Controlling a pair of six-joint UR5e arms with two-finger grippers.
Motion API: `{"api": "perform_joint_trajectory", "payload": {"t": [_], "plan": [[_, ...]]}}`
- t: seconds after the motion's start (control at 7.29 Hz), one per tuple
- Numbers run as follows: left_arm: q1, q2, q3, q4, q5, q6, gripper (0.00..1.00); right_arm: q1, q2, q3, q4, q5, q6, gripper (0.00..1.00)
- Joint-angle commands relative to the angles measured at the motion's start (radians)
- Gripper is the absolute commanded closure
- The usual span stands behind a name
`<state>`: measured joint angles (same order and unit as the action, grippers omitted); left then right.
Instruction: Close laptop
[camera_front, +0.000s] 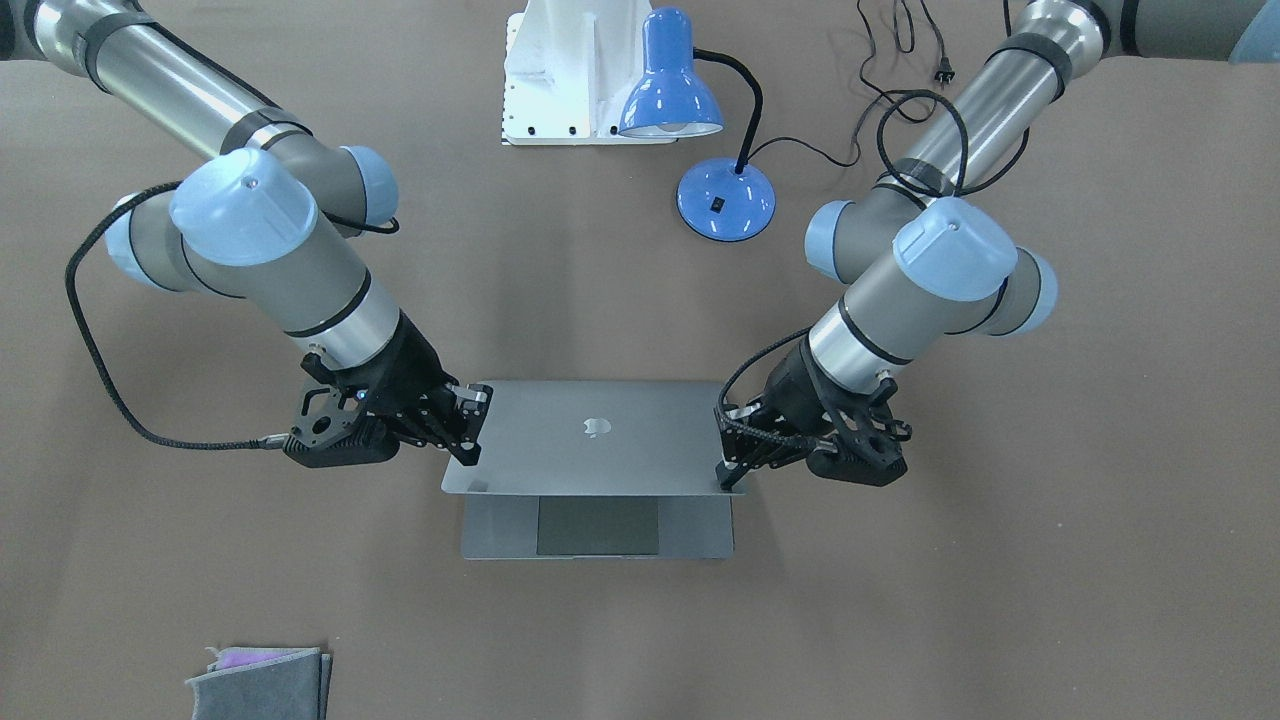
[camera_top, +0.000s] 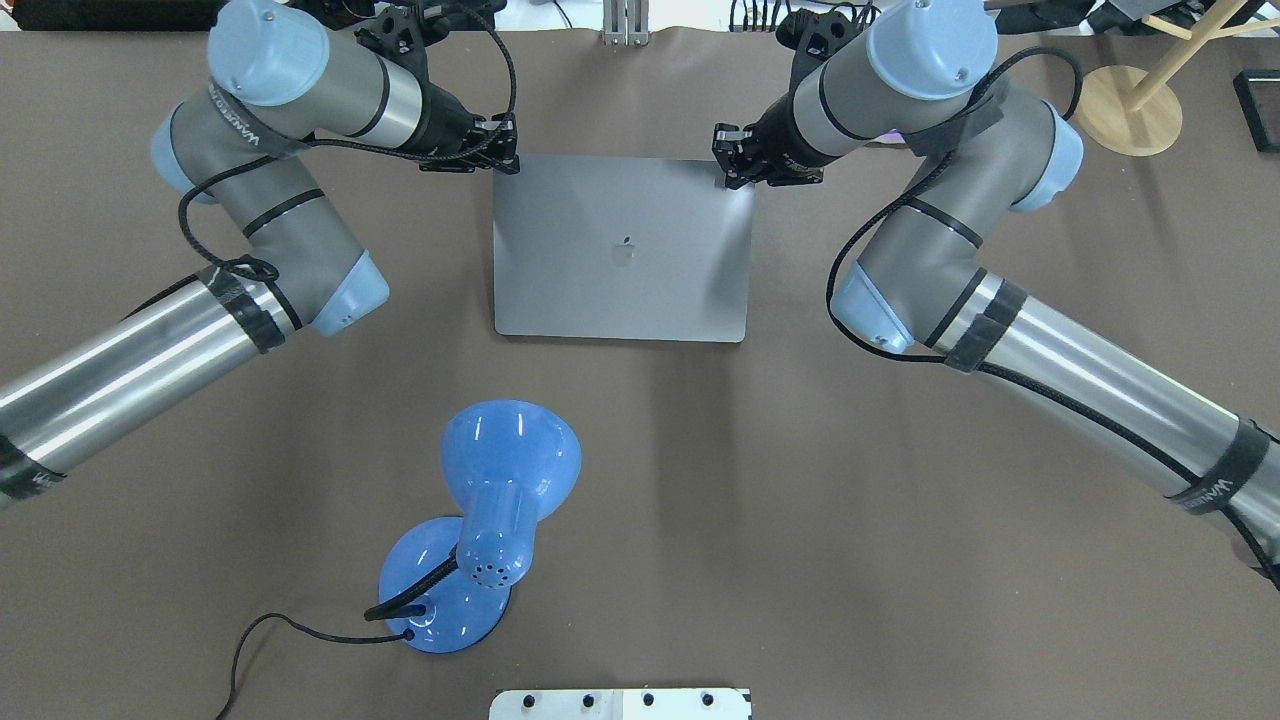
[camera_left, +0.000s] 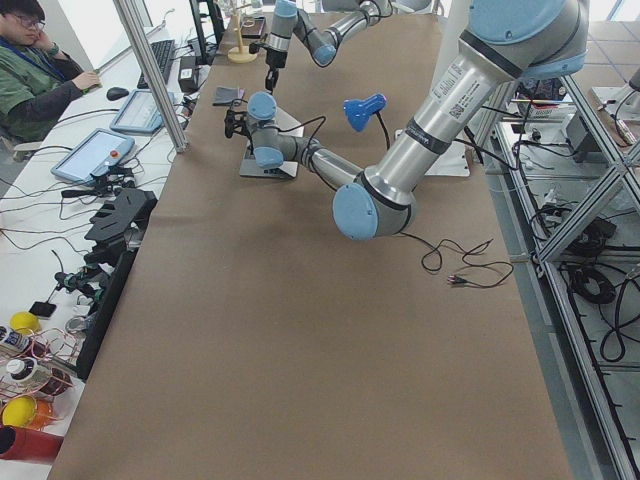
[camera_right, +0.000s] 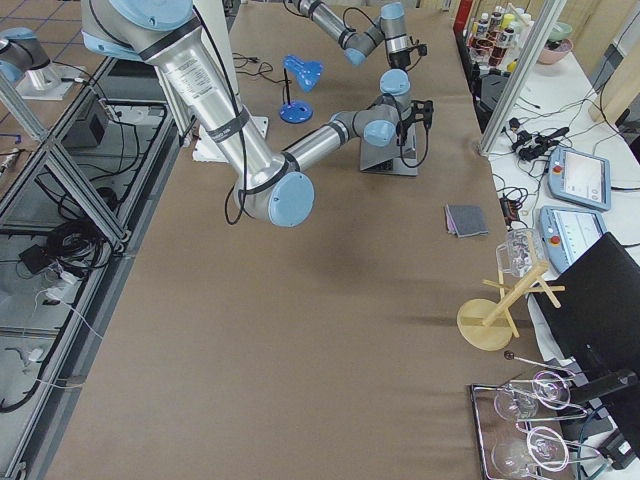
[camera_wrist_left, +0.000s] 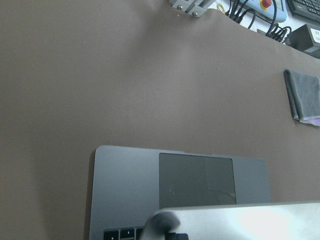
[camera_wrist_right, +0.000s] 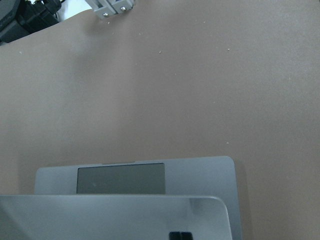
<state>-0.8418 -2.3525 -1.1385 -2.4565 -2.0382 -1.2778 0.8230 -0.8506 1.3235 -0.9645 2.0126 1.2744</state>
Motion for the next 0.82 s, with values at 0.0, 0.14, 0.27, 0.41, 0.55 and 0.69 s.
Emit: {"api": "perform_joint_trajectory", "payload": {"t": [0.0,0.14,0.27,0.41,0.55,0.69], "plan": [[0.033,-0.063,0.147,0.007,0.106,0.049,1.0,-0.004,0.048,-0.162,0.069,-0.04,-0.004,1.0],[0.044,-0.062,0.155,0.008,0.118,0.054,1.0,-0.007,0.05,-0.181,0.069,-0.049,-0.018,1.0],[0.05,-0.062,0.155,0.008,0.119,0.054,1.0,-0.007,0.051,-0.179,0.069,-0.049,-0.018,1.0],[0.05,-0.06,0.152,0.007,0.121,0.055,1.0,-0.007,0.051,-0.176,0.069,-0.049,-0.018,1.0],[0.05,-0.059,0.143,0.007,0.121,0.054,1.0,-0.007,0.051,-0.172,0.069,-0.049,-0.018,1.0],[0.049,-0.056,0.119,0.007,0.119,0.051,1.0,-0.004,0.05,-0.165,0.069,-0.048,-0.018,1.0]]}}
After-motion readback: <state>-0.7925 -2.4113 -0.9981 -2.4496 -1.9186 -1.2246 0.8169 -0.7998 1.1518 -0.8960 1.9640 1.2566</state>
